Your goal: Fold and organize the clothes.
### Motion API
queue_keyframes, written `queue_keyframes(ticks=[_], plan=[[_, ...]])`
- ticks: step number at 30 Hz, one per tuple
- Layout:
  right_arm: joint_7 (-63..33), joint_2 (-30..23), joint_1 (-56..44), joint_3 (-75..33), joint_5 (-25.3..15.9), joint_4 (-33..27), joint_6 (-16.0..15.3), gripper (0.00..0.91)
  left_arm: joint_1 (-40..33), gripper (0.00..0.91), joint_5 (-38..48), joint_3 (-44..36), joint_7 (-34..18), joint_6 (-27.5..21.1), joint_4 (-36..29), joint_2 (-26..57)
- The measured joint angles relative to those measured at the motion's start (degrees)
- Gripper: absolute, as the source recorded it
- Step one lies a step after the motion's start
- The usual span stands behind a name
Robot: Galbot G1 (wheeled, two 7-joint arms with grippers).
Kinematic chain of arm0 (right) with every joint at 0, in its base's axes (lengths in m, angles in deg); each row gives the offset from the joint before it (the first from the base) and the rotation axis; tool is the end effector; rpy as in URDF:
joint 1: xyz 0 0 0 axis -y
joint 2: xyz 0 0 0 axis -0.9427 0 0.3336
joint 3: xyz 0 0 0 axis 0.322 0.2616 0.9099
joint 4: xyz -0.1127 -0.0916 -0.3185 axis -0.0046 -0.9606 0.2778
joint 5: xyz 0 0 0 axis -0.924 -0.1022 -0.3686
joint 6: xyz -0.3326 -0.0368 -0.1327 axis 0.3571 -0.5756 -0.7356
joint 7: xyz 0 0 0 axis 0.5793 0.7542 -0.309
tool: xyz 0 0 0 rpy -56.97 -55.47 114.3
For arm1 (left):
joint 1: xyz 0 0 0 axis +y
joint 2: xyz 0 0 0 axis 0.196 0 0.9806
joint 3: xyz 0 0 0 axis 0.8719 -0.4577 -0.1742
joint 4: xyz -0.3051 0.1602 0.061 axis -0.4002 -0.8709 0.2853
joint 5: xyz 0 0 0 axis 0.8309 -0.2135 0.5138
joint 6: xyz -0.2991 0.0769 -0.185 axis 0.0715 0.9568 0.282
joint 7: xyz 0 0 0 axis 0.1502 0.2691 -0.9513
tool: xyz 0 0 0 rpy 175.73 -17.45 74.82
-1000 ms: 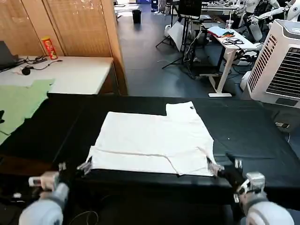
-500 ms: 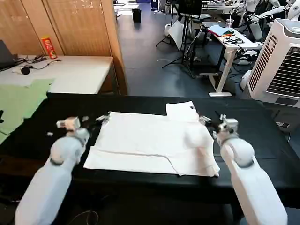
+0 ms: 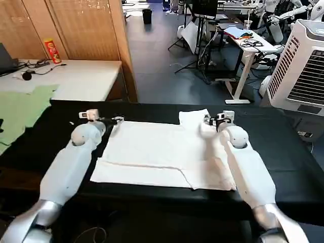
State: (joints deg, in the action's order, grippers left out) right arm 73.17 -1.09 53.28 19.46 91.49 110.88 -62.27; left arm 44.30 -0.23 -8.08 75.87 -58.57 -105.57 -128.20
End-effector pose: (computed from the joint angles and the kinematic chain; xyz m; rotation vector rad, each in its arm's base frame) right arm 0.5467 -0.0519 -0.2613 -0.0317 -2.6329 0.0196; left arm 0.5385 0.1160 -0.2536 -0.0761 -2.5695 0.1127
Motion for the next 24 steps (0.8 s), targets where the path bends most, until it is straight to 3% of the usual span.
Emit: queue_keyframes(ticks=[6, 7, 8, 9, 11, 12, 13, 14, 17, 24], plan=[[0.12, -0.07, 0.06, -0.53, -0.09, -1.75, -0.22, 0.878, -1.50, 0.858, -0.71, -0.43, 1.28, 0.86, 3.65, -0.87], [0.25, -0.17, 0.07, -0.68, -0.07, -2.02, -0.23, 0.790, -1.53, 0.770, -0.85, -0.45, 1.40, 0.97, 3.92, -1.00], [0.38, -0.26, 0.07, -0.76, -0.06, -2.21, -0.23, 0.790, -1.54, 0.731, -1.13, -0.48, 1.52, 1.12, 4.12, -1.13], [0.55, -0.34, 0.07, -0.83, -0.04, -2.38, -0.23, 0.683, -1.54, 0.605, -1.44, -0.51, 1.72, 1.25, 4.31, -1.26], [1.07, -0.51, 0.05, -0.99, -0.03, -2.73, -0.14, 0.575, -1.53, 0.458, -2.06, -0.61, 1.98, 1.53, 4.63, -1.42], [1.21, -0.56, 0.04, -0.99, -0.02, -2.87, -0.09, 0.449, -1.52, 0.312, -2.62, -0.62, 2.17, 1.79, 4.83, -1.52], [1.39, -0.62, 0.04, -0.99, -0.02, -3.08, -0.04, 0.410, -1.51, 0.234, -2.93, -0.62, 2.33, 2.05, 4.95, -1.59], [1.54, -0.71, 0.06, -1.02, 0.00, -3.30, 0.03, 0.234, -1.48, 0.185, -3.32, -0.63, 2.62, 2.40, 5.08, -1.66], [1.68, -1.05, 0.36, -1.30, 0.04, -3.97, 0.09, 0.127, -1.42, 0.176, -4.80, -0.86, 3.31, 3.06, 5.47, -1.79], [3.14, -1.32, 0.50, -1.57, 0.18, -4.69, 0.75, 0.068, -1.29, 0.146, -6.24, -0.94, 4.35, 3.36, 6.32, -2.10]])
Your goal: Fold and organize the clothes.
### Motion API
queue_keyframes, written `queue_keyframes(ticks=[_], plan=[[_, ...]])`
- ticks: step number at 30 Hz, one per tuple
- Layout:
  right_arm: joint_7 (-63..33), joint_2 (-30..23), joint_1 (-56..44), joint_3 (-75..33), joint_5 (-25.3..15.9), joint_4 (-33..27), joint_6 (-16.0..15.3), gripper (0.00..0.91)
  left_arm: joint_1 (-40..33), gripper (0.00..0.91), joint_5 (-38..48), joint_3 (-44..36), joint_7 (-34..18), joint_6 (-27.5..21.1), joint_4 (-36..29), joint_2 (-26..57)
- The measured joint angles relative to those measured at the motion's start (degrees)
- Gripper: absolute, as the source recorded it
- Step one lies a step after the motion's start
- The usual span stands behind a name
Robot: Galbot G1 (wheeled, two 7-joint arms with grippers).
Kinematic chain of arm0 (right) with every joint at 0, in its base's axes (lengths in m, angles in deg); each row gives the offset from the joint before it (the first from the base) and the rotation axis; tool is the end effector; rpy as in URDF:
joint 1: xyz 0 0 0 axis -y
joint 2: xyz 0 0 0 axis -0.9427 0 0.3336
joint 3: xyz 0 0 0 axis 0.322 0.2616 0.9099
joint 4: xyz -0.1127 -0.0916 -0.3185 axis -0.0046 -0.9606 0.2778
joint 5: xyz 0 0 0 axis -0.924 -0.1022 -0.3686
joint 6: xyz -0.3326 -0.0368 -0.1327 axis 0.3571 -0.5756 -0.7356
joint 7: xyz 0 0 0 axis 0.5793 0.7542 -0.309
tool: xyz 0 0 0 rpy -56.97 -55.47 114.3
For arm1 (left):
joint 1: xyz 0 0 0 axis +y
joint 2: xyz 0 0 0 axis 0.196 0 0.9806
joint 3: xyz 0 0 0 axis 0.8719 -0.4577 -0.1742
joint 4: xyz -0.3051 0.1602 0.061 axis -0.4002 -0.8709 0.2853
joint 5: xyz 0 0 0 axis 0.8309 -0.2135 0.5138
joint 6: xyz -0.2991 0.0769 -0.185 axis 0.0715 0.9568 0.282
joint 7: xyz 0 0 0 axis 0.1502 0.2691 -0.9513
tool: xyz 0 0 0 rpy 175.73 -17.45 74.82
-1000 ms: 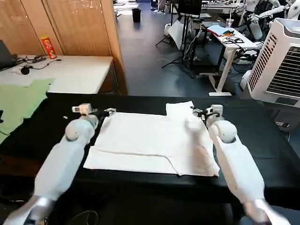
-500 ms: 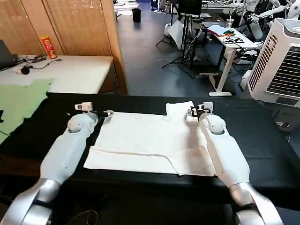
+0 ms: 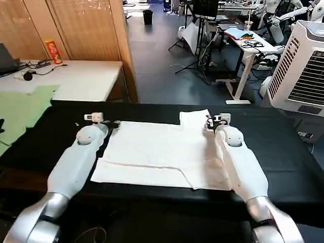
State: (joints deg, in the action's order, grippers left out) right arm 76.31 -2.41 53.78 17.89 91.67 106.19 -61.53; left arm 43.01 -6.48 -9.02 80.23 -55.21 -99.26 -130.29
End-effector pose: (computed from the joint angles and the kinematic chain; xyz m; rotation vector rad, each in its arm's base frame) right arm 0.5518 -0.0569 -0.2828 0.0049 -2.5831 -0.0552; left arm 0.5475 0.1123 -0.2815 -0.1052 -2.5577 0.0351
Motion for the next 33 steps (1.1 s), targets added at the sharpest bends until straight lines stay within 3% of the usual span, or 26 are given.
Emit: queue_keyframes(ticks=[7, 15, 25, 33], plan=[[1.50, 0.88, -1.46, 0.03, 0.38, 2.79, 3.18, 0.039, 0.08, 0.127, 0.06, 0.01, -0.17, -0.20, -1.02, 0.09], [1.77, 5.03, -7.30, -0.46, 5.20, 14.79, 4.72, 0.039, 1.50, 0.117, 1.23, 0.24, -2.23, -0.61, -5.87, 2.13], [2.52, 13.63, -18.60, -2.74, 10.00, 31.79, 3.19, 0.039, 8.77, 0.117, 7.10, 3.23, -5.47, -2.84, -20.99, 7.22], [0.47, 18.29, -26.07, -3.20, 10.45, 41.59, 0.12, 0.039, 20.00, 0.127, 8.16, 7.87, -6.56, -3.21, -36.36, 12.60]])
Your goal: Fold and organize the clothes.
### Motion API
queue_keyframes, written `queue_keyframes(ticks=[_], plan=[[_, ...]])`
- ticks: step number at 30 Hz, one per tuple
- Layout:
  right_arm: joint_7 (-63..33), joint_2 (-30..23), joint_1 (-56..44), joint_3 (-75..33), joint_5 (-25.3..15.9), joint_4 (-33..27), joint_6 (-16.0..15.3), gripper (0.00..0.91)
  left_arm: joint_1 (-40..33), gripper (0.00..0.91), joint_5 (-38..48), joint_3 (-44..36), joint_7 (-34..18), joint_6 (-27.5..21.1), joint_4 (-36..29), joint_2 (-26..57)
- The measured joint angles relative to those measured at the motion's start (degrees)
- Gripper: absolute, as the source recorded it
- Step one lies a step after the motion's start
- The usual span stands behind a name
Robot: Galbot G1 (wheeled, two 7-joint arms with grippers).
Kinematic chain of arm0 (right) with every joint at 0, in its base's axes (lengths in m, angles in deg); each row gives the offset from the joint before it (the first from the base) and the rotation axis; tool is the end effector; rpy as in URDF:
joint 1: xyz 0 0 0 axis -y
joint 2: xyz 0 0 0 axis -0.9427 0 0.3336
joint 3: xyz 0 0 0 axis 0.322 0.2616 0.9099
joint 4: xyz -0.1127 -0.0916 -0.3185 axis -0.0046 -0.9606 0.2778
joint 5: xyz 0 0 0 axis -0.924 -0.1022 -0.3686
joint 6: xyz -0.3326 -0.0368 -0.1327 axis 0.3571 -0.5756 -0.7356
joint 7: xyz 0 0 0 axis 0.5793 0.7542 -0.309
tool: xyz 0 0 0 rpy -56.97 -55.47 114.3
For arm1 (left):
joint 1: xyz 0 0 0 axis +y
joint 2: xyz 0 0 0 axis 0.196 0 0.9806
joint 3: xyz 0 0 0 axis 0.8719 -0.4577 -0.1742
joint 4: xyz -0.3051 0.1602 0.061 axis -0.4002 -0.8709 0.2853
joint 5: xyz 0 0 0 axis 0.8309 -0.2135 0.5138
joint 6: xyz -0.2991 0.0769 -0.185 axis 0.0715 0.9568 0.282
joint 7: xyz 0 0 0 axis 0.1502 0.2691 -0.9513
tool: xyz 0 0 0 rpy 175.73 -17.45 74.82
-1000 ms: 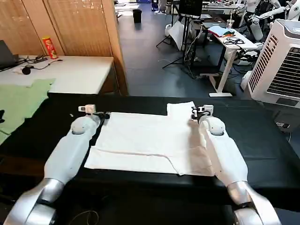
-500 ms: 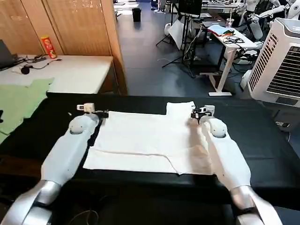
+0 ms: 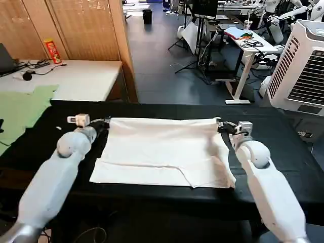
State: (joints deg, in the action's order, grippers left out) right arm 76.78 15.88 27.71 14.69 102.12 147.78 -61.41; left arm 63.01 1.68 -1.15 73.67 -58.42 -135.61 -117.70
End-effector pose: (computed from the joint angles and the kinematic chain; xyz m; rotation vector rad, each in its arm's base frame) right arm 0.3875 -0.1031 -0.2274 0.2138 -2.7805 0.0729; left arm 0.4237 0.1261 -0.2115 -0.1768 -2.7288 -0.0259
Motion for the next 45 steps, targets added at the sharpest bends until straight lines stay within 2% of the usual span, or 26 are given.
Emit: queue_keyframes(ticks=[5, 10, 14, 25, 36, 37, 38, 39, 40, 45], plan=[[-0.94, 1.51, -4.47, -0.61, -0.04, 4.51, -2.07, 0.039, 7.47, 0.117, 0.37, 2.78, -0.71, -0.27, -7.64, 2.76], [-2.02, 2.80, -9.96, -1.73, -0.42, 9.15, -4.14, 0.039, 13.56, 0.117, -0.27, 5.32, -0.83, -0.68, -12.94, 4.03], [-2.08, 3.05, -14.18, -2.68, -0.54, 12.07, -4.61, 0.039, 18.00, 0.117, -1.13, 7.22, -0.98, -0.63, -16.35, 4.02], [-2.08, 2.39, -19.84, -3.61, -1.78, 14.67, -4.72, 0.039, 27.69, 0.117, -3.73, 12.15, -1.01, 0.85, -20.82, 1.85], [-2.00, 1.96, -22.37, -4.67, -2.51, 16.01, -4.75, 0.039, 34.29, 0.117, -6.24, 15.26, -1.61, 1.85, -22.31, 0.12], [-1.88, 1.97, -22.60, -4.76, -2.48, 16.27, -4.84, 0.039, 34.73, 0.176, -6.37, 15.42, -1.75, 1.99, -22.59, -0.06], [-1.84, 1.97, -22.79, -4.88, -2.44, 16.46, -5.05, 0.059, 35.13, 0.556, -6.52, 15.53, -1.85, 2.09, -22.75, -0.23], [-1.84, 1.99, -23.08, -5.09, -2.34, 16.80, -5.50, 0.156, 35.62, 0.878, -6.95, 15.55, -1.90, 2.10, -22.94, -0.39], [-1.85, 2.01, -23.31, -5.25, -2.23, 17.08, -5.77, 0.878, 36.02, 0.878, -7.43, 15.56, -1.93, 2.04, -23.10, -0.52], [-2.14, 2.76, -25.27, -6.98, -1.26, 19.16, -6.82, 0.878, 37.48, 0.878, -9.51, 15.58, -2.73, 1.26, -24.02, -1.21]])
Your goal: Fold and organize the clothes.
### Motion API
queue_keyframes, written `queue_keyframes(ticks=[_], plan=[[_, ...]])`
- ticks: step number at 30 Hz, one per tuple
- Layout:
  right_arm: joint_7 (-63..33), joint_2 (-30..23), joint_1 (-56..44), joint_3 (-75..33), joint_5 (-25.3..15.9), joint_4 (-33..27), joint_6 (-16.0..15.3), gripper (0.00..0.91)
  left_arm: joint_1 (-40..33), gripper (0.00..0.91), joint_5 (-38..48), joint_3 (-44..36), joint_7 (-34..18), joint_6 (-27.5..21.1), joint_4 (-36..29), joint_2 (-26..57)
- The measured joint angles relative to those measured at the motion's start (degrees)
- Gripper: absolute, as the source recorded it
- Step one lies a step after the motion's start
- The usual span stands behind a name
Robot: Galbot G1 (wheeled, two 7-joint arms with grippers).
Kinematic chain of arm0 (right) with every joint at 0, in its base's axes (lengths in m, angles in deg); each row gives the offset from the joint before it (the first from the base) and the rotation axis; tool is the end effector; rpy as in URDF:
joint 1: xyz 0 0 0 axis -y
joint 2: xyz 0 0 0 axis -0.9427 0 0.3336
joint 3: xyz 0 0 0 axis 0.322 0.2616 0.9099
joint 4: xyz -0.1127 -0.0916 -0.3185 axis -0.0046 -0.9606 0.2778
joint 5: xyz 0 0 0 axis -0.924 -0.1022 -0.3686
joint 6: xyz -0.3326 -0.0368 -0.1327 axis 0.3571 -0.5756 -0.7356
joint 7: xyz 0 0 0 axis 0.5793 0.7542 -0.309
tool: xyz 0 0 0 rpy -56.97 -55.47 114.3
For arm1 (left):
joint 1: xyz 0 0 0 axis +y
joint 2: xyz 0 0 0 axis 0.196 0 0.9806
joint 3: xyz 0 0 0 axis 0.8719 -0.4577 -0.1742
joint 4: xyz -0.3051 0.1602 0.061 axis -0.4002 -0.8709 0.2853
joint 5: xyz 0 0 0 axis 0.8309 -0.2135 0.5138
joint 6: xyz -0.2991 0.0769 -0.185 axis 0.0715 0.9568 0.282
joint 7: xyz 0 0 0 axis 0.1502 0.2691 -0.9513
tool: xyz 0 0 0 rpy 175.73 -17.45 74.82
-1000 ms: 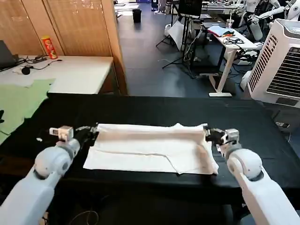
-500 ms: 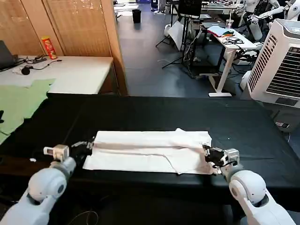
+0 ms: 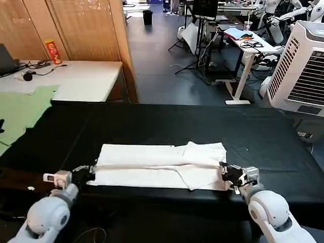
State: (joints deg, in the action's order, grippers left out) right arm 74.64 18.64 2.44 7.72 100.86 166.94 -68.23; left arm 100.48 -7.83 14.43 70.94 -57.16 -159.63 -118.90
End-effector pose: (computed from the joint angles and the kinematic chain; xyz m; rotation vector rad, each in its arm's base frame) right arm 0.2573 -0.0902 -0.2422 0.2433 -2.5692 0.1584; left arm 0.2435 0.1178 -0.2560 -0.0761 -2.6254 -0.1635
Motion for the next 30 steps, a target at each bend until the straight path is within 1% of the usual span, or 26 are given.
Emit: queue_keyframes(ticks=[3, 5, 7, 11, 16, 20, 25, 29, 30], plan=[[-0.29, 0.32, -1.02, -1.71, 1.30, 1.48, 0.11, 0.878, 0.93, 0.878, -0.08, 0.52, -0.48, -0.34, -0.96, -0.08], [-0.82, 0.07, -1.00, -2.84, 1.89, 1.69, 1.02, 0.878, 1.34, 0.878, 0.39, 0.97, -0.58, -0.63, -1.56, 0.01], [-2.66, -0.78, -0.36, -3.10, 1.95, 1.30, 3.69, 0.878, 1.15, 0.878, 1.07, 1.32, -0.67, -0.69, -1.72, -0.02], [-4.47, -3.39, 2.79, -2.60, 0.27, -1.20, 6.89, 0.878, -1.18, 0.878, 3.40, 0.81, -1.30, -0.20, -0.52, -0.94], [-4.55, -7.32, 8.23, -0.72, -2.53, -7.26, 7.09, 0.878, -7.76, 0.878, 8.23, -1.32, -1.51, 0.26, 3.50, -2.38], [-3.74, -9.78, 11.59, 0.38, -3.54, -12.46, 7.57, 0.878, -12.58, 0.878, 9.38, -3.38, -1.41, 0.85, 7.52, -3.77], [-3.18, -12.23, 14.61, 0.84, -4.33, -17.75, 8.18, 0.878, -16.73, 0.878, 11.37, -4.80, -0.50, 1.55, 12.95, -5.24], [-3.11, -13.87, 16.38, 1.27, -4.86, -20.52, 8.22, 0.878, -18.90, 0.878, 11.80, -5.47, 0.32, 1.78, 16.36, -6.15], [-3.07, -14.33, 16.84, 1.46, -5.05, -21.06, 8.22, 0.819, -19.39, 0.878, 11.80, -5.69, 0.41, 1.88, 17.06, -6.33]])
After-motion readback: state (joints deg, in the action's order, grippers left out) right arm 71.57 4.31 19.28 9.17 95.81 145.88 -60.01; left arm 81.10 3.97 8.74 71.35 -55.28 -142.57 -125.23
